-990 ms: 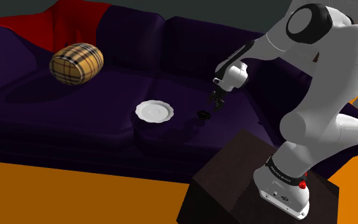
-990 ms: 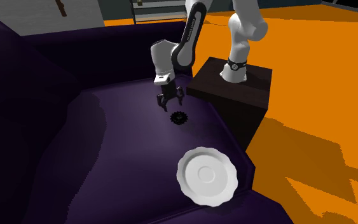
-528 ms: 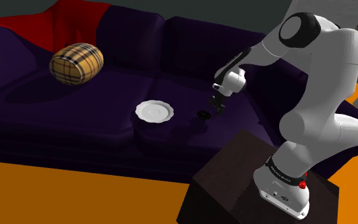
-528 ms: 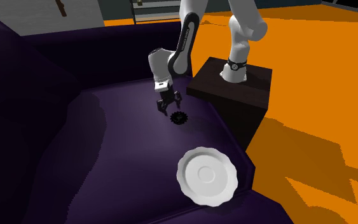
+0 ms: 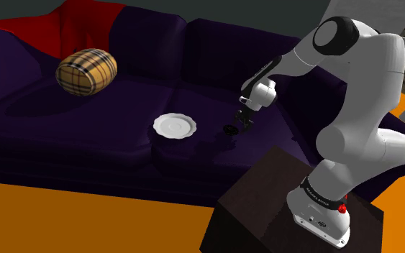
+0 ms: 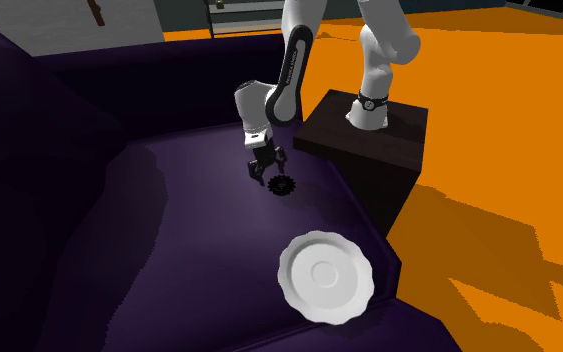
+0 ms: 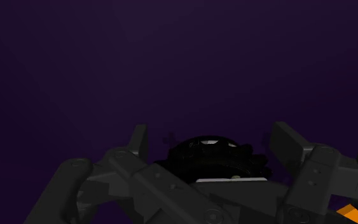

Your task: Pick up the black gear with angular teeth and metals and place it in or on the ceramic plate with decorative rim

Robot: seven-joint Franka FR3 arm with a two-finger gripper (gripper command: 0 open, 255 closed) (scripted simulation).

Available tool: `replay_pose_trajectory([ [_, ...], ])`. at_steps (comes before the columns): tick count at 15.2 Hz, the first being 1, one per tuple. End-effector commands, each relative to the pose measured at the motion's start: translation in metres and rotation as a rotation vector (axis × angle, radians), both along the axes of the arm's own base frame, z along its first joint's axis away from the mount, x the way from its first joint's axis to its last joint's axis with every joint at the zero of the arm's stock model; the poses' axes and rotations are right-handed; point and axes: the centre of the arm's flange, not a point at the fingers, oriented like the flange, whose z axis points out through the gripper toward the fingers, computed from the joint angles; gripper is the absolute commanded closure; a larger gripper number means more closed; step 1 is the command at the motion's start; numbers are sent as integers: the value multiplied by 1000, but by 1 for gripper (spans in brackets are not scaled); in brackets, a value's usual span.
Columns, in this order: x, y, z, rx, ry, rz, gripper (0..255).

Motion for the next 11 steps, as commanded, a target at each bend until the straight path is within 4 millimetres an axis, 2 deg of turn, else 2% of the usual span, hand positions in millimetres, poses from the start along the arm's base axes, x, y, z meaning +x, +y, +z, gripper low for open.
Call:
replay_pose_trajectory([
  [1,0,0,0,0,0,0,0],
  [2,0,0,0,0,0,0,255],
  [11,0,0,0,0,0,0,255],
])
